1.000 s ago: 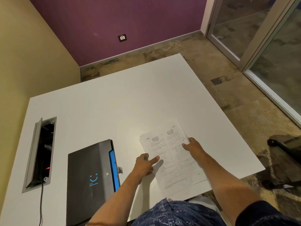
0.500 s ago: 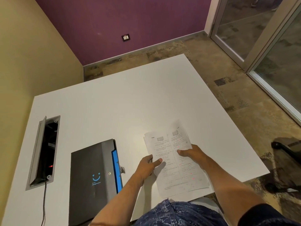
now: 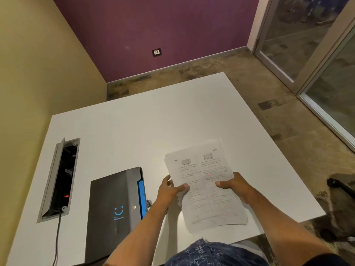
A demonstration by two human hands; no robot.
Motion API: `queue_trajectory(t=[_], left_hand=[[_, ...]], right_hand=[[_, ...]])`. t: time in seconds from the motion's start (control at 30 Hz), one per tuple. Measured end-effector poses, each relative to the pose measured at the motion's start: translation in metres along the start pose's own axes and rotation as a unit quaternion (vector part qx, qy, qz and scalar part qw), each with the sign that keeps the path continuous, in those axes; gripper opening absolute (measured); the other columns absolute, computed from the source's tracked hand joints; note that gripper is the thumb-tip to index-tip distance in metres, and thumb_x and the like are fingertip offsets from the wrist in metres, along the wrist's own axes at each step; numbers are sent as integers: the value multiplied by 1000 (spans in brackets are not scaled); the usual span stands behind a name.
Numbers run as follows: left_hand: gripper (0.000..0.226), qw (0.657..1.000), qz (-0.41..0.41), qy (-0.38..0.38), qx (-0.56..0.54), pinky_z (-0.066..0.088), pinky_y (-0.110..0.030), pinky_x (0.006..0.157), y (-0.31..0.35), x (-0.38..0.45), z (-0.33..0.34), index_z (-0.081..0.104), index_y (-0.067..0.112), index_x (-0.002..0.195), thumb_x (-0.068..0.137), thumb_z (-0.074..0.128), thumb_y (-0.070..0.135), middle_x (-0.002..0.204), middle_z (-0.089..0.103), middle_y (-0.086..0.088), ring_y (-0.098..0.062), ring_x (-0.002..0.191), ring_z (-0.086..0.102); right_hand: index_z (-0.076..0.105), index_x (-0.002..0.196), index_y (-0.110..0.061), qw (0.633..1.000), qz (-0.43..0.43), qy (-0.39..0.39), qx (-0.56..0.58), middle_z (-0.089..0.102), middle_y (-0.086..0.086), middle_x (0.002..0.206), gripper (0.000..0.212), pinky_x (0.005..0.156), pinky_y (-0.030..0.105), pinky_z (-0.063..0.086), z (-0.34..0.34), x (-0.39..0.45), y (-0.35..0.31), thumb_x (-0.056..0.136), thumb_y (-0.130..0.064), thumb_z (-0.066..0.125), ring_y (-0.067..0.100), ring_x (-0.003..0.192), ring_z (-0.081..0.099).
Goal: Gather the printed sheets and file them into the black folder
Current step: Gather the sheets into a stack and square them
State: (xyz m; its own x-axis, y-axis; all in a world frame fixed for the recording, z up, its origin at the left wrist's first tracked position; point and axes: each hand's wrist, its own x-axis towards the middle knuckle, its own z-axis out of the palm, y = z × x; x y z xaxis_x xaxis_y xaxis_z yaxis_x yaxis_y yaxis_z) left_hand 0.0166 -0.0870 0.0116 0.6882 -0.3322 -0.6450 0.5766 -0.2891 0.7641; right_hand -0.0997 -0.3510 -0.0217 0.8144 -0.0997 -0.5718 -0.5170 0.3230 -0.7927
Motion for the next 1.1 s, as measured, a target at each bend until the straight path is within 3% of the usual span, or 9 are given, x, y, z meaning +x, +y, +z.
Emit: queue_trajectory(t=[0.13, 0.2, 0.3, 0.37, 0.47, 0.63, 0.77, 0.9, 1.1], left_hand=[[59, 998, 25, -52, -17, 61, -42, 85, 19, 5, -4, 69, 14, 121, 67, 93, 16, 118, 75, -8, -26, 104, 74], [59, 996, 51, -75, -27, 62, -41, 79, 31, 3, -1, 69, 13, 122, 68, 92, 12, 117, 75, -10, -31, 104, 73], [60, 989, 104, -103, -3, 57, -53, 93, 51, 0, 6, 67, 14, 126, 70, 89, 11, 120, 74, -10, -33, 111, 70], [59, 983, 142, -116, 28, 56, -56, 94, 66, -3, 12, 67, 18, 125, 70, 89, 16, 121, 73, -8, -31, 111, 69], [58, 976, 176, -120, 44, 58, -51, 92, 85, -7, 15, 69, 24, 122, 68, 91, 23, 121, 74, -4, -26, 111, 70], [60, 966, 219, -130, 46, 59, -29, 85, 108, -16, 10, 69, 28, 122, 68, 94, 25, 122, 73, -2, -20, 113, 70], [54, 967, 202, -136, 81, 57, -17, 79, 95, -19, 7, 72, 38, 115, 67, 94, 27, 118, 75, 6, -12, 108, 71], [47, 972, 187, -113, 91, 56, -14, 77, 75, -22, 11, 75, 45, 103, 70, 91, 16, 111, 76, 13, -8, 104, 71], [52, 964, 214, -122, 105, 55, -12, 76, 85, -30, 16, 66, 50, 113, 72, 90, 30, 117, 72, 16, -1, 105, 68]], right_hand=[[74, 126, -22, 999, -35, -12, -17, 76, 9, 125, 51, 87, 45, 62, 2, -5, -11, 78, -20, 88, 32, 111, 74], [72, 129, -25, 998, -52, -19, -27, 76, 7, 126, 56, 86, 43, 63, 4, -7, -18, 76, -21, 89, 31, 112, 74], [74, 126, -25, 996, -82, -5, -30, 76, 7, 124, 59, 86, 44, 63, 7, -9, -31, 71, -22, 95, 30, 112, 74], [75, 123, -24, 994, -105, 14, -36, 77, 8, 121, 59, 85, 45, 63, 9, -10, -39, 68, -24, 97, 30, 109, 76], [76, 119, -22, 989, -128, 59, -40, 80, 4, 115, 63, 83, 43, 64, 9, -13, -52, 61, -28, 99, 25, 103, 78], [79, 102, -25, 981, -162, 103, -6, 82, -3, 105, 62, 75, 25, 63, 8, -16, -69, 44, -27, 100, 14, 96, 78], [75, 98, -31, 986, -130, 100, -13, 81, -18, 96, 56, 68, 16, 60, 7, -19, -58, 50, -19, 101, 0, 87, 76], [79, 94, -32, 989, -118, 90, -13, 82, -13, 97, 44, 67, 13, 59, 10, -20, -47, 64, -5, 96, 2, 87, 77], [75, 110, -24, 986, -136, 90, -31, 81, -4, 107, 54, 81, 24, 60, 4, -21, -53, 62, -15, 97, 12, 98, 76]])
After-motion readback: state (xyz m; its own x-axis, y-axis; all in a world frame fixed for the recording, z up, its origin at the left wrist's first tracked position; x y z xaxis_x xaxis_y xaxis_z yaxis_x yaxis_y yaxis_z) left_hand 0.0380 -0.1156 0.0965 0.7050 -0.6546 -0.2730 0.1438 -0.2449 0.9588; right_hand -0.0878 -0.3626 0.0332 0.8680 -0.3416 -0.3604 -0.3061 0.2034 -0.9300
